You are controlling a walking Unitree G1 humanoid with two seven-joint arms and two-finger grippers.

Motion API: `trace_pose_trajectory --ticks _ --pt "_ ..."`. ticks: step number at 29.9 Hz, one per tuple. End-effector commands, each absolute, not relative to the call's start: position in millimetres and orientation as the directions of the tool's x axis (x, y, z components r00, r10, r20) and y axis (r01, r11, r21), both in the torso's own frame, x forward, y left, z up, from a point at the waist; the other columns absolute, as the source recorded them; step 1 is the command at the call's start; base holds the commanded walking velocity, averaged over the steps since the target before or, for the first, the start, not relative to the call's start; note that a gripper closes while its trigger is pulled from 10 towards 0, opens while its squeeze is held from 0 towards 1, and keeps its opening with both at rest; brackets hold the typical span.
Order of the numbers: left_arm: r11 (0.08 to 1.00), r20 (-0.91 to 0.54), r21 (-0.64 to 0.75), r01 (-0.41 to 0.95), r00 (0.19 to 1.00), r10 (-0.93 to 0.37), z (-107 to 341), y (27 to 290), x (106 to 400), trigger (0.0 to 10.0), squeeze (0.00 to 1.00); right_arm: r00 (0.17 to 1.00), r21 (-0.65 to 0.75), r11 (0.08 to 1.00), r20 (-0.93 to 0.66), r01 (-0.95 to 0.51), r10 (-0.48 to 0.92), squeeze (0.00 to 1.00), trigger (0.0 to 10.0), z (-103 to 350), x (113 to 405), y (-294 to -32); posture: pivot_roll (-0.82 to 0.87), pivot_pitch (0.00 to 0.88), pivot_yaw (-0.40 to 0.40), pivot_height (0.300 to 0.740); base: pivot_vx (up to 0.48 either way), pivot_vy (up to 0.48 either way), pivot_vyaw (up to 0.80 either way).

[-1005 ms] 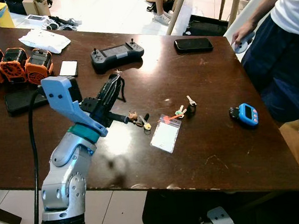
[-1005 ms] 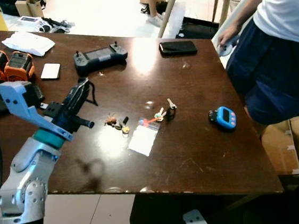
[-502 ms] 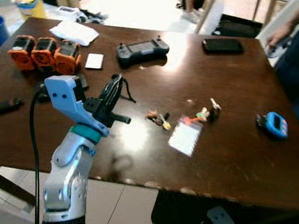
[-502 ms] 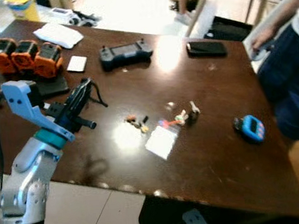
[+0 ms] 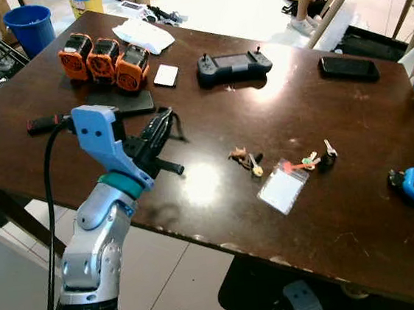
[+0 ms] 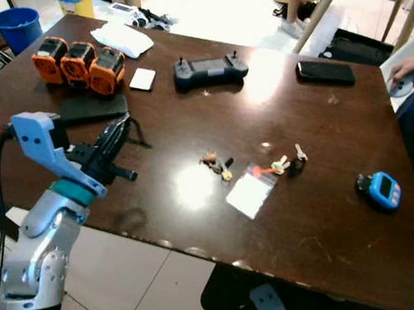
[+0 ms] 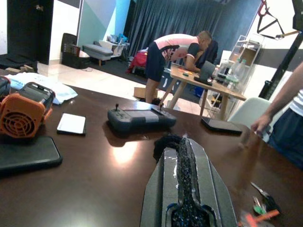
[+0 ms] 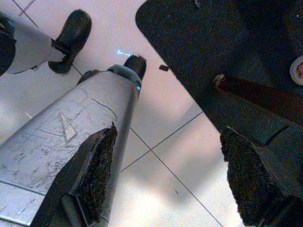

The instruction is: Hang keys on a hook

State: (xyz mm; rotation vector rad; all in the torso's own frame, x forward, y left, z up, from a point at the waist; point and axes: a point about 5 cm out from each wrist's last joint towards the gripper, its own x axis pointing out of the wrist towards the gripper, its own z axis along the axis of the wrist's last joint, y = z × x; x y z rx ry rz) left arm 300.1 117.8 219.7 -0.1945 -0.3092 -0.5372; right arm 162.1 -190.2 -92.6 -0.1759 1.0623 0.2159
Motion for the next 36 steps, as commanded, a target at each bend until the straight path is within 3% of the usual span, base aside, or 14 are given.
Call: trace_pose_trajectory --ticks 1,11,16,36 --pt "0.841 0.325 -0.091 0.534 0.814 -0.482 215 117 297 10.0 0.00 0.416 -0.028 0.968 -0.906 -0.249 0.081 0.00 10.0 -99 146 -193 0.19 0.086 -0.038 0.740 -0.405 0.000 0.00" --pt "0.836 0.316 -0.077 0.544 0.808 -0.497 213 111 296 10.0 0.00 0.417 -0.024 0.969 -0.905 -0.245 0.083 0.00 10.0 -99 146 -194 0.19 0.085 -0.037 0.740 -0.410 0.000 0.00" --pt "0.835 0.323 -0.077 0.545 0.806 -0.496 215 112 297 10.0 0.00 0.417 -0.018 0.961 -0.903 -0.276 0.103 0.00 10.0 -98 146 -193 0.18 0.085 -0.037 0.740 -0.356 0.000 0.79" --pt "0.919 0.354 -0.021 0.394 0.863 -0.362 226 130 309 10.0 0.00 0.411 -0.006 0.956 -0.904 -0.293 0.120 0.00 10.0 -99 145 -189 0.19 0.071 -0.040 0.740 0.000 0.000 0.79"
